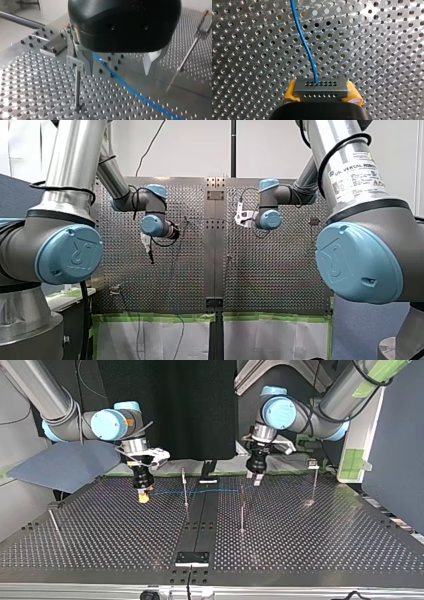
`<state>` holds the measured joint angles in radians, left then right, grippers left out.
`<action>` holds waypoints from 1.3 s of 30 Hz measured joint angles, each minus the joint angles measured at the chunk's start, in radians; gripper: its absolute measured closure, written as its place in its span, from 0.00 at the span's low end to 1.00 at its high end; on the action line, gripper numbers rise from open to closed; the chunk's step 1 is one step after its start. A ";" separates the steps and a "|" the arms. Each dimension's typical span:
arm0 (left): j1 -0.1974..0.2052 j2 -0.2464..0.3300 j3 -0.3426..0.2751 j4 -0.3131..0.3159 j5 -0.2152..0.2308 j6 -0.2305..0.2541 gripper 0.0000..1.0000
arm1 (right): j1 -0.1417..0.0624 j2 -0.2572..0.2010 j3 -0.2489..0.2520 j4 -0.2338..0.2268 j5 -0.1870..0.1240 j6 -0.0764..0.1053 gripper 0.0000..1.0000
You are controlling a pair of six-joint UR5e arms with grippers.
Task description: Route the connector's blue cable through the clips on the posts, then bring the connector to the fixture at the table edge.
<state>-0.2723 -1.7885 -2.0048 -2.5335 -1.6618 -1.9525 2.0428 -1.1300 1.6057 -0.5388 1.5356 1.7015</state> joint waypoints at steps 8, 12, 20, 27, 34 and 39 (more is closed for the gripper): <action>-0.008 0.024 -0.024 0.019 0.074 -0.037 0.00 | 0.001 0.000 0.000 0.007 0.000 0.000 0.99; -0.012 0.048 -0.036 0.020 0.098 -0.040 0.00 | 0.003 0.000 0.000 0.010 0.000 0.000 0.99; -0.025 0.102 -0.048 -0.007 0.072 -0.008 0.00 | 0.006 0.000 0.000 0.011 0.000 0.000 0.99; -0.040 0.155 -0.047 -0.058 0.020 0.044 0.00 | 0.007 0.000 0.000 0.012 0.000 0.000 0.99; -0.063 0.194 -0.025 -0.107 -0.042 0.106 0.00 | 0.009 0.000 0.000 0.013 0.000 0.000 0.99; -0.070 0.193 -0.017 -0.109 -0.086 0.149 0.00 | 0.010 0.000 0.000 0.013 0.000 0.000 0.99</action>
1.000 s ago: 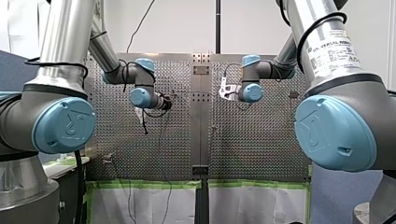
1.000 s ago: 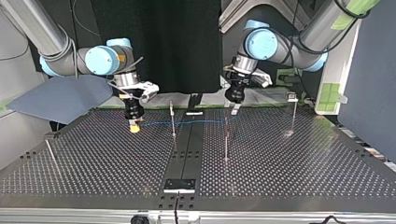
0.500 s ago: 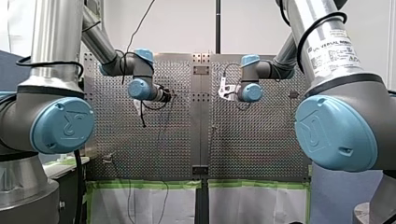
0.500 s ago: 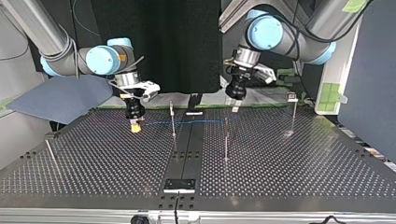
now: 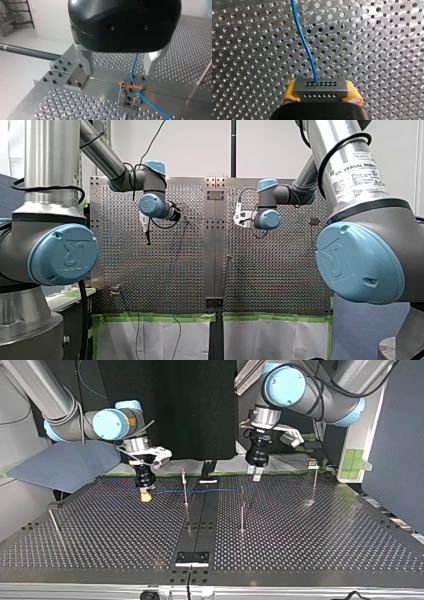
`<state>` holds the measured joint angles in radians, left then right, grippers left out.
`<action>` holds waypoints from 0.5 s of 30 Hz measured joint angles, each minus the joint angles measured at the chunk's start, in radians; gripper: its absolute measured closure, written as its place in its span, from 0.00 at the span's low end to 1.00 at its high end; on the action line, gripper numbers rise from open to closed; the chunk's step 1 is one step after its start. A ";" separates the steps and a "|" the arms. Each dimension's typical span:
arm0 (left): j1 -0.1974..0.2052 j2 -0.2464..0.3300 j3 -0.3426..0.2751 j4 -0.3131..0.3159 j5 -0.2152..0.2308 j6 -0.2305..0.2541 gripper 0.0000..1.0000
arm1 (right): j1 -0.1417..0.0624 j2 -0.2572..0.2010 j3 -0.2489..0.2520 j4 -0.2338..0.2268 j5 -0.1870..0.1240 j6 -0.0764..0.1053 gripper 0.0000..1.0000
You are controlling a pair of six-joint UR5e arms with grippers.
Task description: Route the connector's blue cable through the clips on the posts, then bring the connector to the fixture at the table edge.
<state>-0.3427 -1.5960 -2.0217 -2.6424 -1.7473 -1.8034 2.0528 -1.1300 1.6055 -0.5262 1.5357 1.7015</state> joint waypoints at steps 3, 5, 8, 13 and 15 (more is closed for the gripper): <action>-0.001 -0.013 0.004 0.001 -0.027 0.027 0.00 | 0.000 0.000 0.000 0.001 0.000 0.000 0.99; -0.002 -0.028 0.009 0.000 -0.045 0.046 0.00 | 0.001 0.000 0.000 0.002 0.000 0.000 0.99; -0.005 -0.050 0.012 0.000 -0.067 0.073 0.00 | 0.002 0.000 0.000 0.003 0.000 0.000 0.99; -0.008 -0.061 0.017 0.008 -0.074 0.115 0.00 | 0.003 0.000 0.000 0.003 0.000 0.000 0.99; -0.009 -0.062 0.018 0.011 -0.071 0.130 0.00 | 0.003 0.000 0.000 0.003 0.000 0.000 0.99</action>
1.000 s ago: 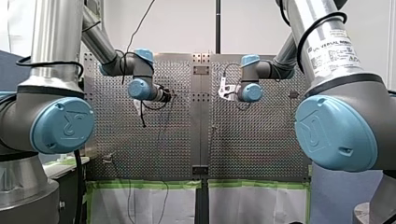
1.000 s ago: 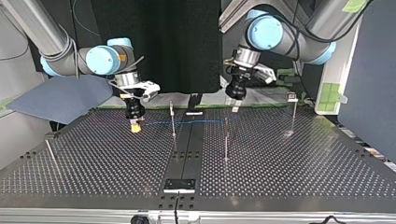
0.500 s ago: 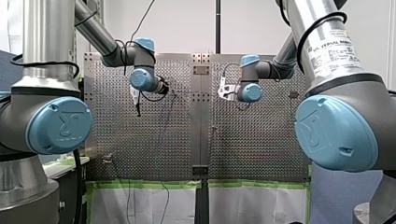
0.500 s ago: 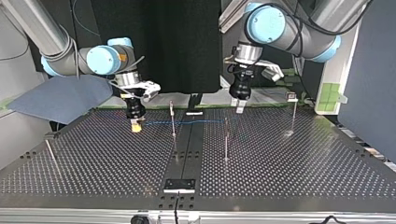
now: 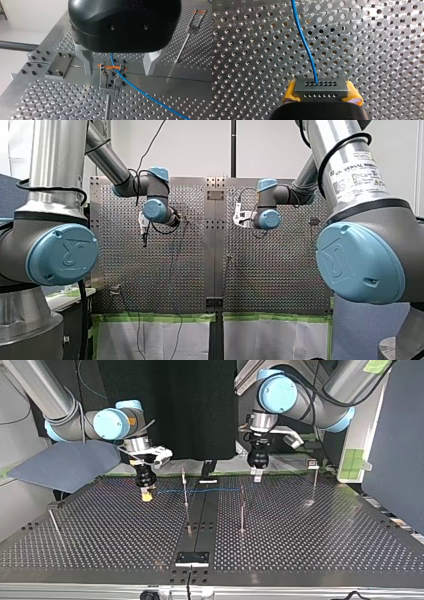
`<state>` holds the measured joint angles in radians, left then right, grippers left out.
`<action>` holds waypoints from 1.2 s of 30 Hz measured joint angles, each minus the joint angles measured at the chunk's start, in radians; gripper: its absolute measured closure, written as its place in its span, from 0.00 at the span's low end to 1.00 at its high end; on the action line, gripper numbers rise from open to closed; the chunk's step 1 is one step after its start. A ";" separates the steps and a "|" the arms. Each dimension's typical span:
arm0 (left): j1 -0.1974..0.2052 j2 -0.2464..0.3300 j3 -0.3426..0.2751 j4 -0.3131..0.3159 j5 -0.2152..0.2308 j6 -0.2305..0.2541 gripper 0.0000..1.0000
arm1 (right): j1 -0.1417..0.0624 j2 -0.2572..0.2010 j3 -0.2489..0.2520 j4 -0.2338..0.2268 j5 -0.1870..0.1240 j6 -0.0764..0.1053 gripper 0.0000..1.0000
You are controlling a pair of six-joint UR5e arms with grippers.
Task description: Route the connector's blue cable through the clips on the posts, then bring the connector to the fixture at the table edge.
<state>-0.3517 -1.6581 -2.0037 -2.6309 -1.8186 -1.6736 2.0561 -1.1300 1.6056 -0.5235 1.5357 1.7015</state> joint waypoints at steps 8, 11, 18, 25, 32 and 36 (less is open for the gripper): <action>-0.004 -0.001 0.001 0.006 0.024 0.045 0.00 | 0.000 0.000 0.000 -0.001 0.000 0.000 0.99; -0.004 -0.001 0.001 0.007 0.029 0.044 0.00 | 0.001 0.000 0.000 -0.001 0.000 0.000 0.99; -0.005 0.000 0.001 0.009 0.033 0.039 0.00 | 0.000 0.000 0.000 -0.001 0.000 0.000 0.99; -0.005 0.000 0.001 0.009 0.034 0.036 0.00 | 0.000 0.000 0.000 -0.003 0.000 0.000 0.99; -0.005 -0.001 0.001 0.009 0.034 0.031 0.00 | 0.000 0.000 0.000 0.000 0.000 0.000 0.99; -0.005 -0.001 0.001 0.009 0.034 0.027 0.00 | 0.000 0.000 0.000 0.000 0.000 0.000 0.99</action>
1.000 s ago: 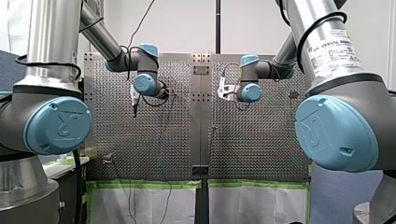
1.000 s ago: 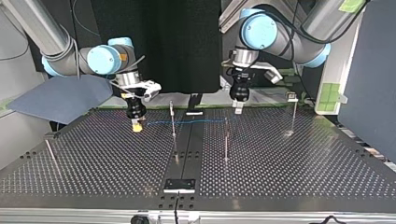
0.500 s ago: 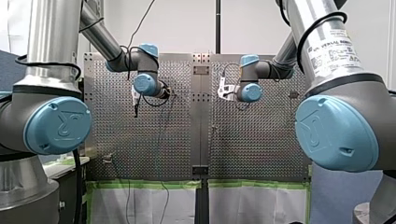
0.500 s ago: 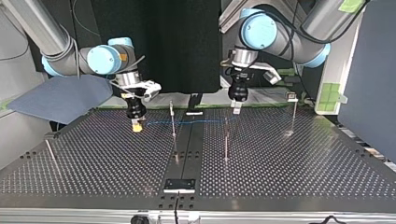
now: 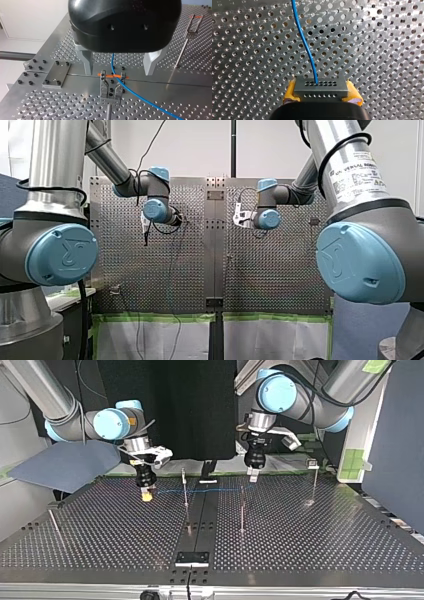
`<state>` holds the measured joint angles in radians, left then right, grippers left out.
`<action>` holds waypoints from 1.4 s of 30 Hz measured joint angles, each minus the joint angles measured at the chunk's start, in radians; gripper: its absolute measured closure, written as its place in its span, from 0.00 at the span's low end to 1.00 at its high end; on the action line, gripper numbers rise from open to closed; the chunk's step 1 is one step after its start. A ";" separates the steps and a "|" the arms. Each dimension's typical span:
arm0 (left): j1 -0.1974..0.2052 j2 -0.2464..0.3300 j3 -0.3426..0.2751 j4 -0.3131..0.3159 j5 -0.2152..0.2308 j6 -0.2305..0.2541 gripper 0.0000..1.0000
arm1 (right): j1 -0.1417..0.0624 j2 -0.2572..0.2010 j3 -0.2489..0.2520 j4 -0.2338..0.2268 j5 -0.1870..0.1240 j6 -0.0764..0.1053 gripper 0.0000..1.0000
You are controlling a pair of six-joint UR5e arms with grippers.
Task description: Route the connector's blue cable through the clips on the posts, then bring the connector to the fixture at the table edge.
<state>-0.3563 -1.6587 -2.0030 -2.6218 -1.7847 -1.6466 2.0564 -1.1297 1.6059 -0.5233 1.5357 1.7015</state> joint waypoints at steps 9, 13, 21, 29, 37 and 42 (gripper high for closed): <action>-0.004 0.000 0.000 0.018 0.033 -0.037 0.00 | 0.000 0.000 0.000 0.003 0.000 0.000 0.99; -0.007 0.000 0.000 0.023 0.066 -0.066 0.00 | 0.000 0.000 0.000 0.003 0.000 0.000 0.99; -0.027 0.000 0.002 0.066 0.117 -0.124 0.00 | 0.000 0.001 0.001 0.003 0.000 0.000 0.99; -0.068 -0.037 0.040 0.077 0.078 -0.133 0.00 | 0.002 0.001 0.001 0.004 0.000 0.000 0.99; -0.127 -0.100 0.103 0.021 0.014 -0.078 0.00 | 0.004 0.001 0.001 0.005 0.000 0.000 0.99; -0.168 -0.142 0.144 -0.021 -0.027 -0.036 0.00 | 0.006 0.001 0.001 0.005 0.000 0.000 0.99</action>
<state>-0.5247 -1.8004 -1.8585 -2.6425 -1.8120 -1.6829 2.0619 -1.1286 1.6069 -0.5186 1.5357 1.7015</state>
